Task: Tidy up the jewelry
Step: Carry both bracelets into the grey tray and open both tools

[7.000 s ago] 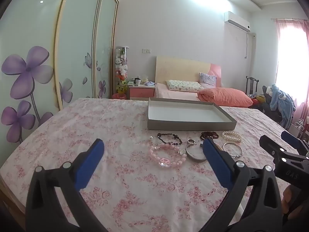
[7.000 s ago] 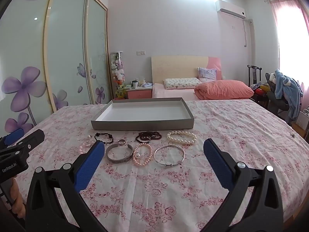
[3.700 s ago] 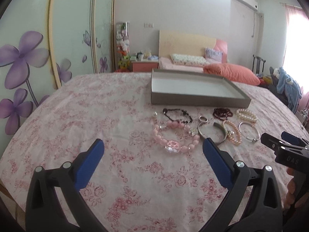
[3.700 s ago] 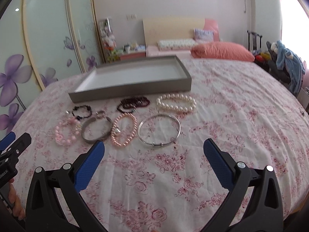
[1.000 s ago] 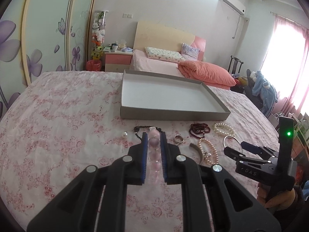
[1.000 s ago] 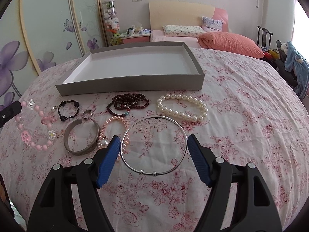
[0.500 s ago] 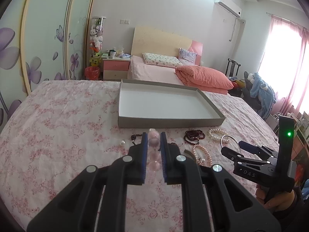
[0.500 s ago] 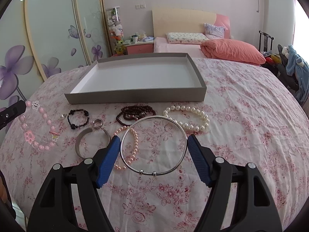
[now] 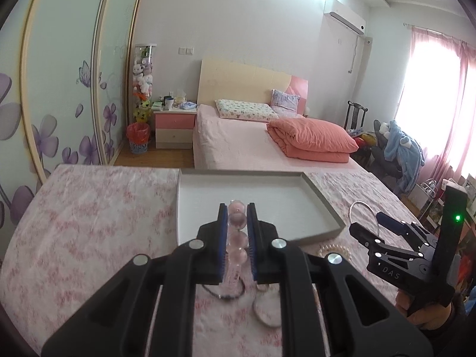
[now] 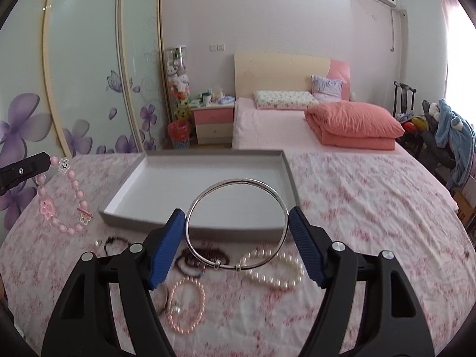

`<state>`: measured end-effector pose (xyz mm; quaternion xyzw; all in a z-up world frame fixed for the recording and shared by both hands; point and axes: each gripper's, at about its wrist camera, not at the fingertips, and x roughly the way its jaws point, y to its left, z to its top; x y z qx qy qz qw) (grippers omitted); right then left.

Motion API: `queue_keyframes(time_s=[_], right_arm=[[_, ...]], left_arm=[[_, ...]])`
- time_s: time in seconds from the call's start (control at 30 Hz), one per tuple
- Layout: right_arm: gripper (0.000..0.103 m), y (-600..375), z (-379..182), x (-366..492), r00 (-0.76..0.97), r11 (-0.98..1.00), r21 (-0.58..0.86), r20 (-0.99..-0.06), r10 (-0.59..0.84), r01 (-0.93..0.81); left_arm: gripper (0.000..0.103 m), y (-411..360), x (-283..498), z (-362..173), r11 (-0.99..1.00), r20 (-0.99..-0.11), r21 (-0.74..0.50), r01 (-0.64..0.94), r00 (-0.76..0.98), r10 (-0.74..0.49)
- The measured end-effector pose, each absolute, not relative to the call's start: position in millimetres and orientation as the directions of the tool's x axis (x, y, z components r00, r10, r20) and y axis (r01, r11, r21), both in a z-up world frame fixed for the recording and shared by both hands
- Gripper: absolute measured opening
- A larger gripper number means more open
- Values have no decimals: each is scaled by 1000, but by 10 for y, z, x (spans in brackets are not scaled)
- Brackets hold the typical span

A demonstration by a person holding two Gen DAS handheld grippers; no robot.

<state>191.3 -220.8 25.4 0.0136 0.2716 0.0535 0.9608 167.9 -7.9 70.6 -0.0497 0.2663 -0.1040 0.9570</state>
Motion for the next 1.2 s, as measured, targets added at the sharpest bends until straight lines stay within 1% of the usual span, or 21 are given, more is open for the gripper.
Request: queue_keyframes(time_s=[0.17,0.37,0.6,0.93,1.2], right_arm=[[72,-2269,279,2246,856,994,71,-507,104,-78],[72,-2326,152,2696,847,995,91,-525,90,-49],[72,-2208,-74,3174,799,994,89,-593,100,-58],[72,-1956,-457,3700,673,996,61,-734,88,-64],[73,-1884,-499,3751,651,998,35,-756,65,-59]], left_arm=[[14,-148,2057,724,978,-513,-135,158,833,-206],[14,-178,2547,538,982,-562,-146,120,807,-183],[14,-257,3004,372,984,-592,-136,115,787,-174],[14,-315,3562,55,982,-650,-155,110,737,-186],[14,-274,3765,-115,978,-673,-181,102,713,-199]])
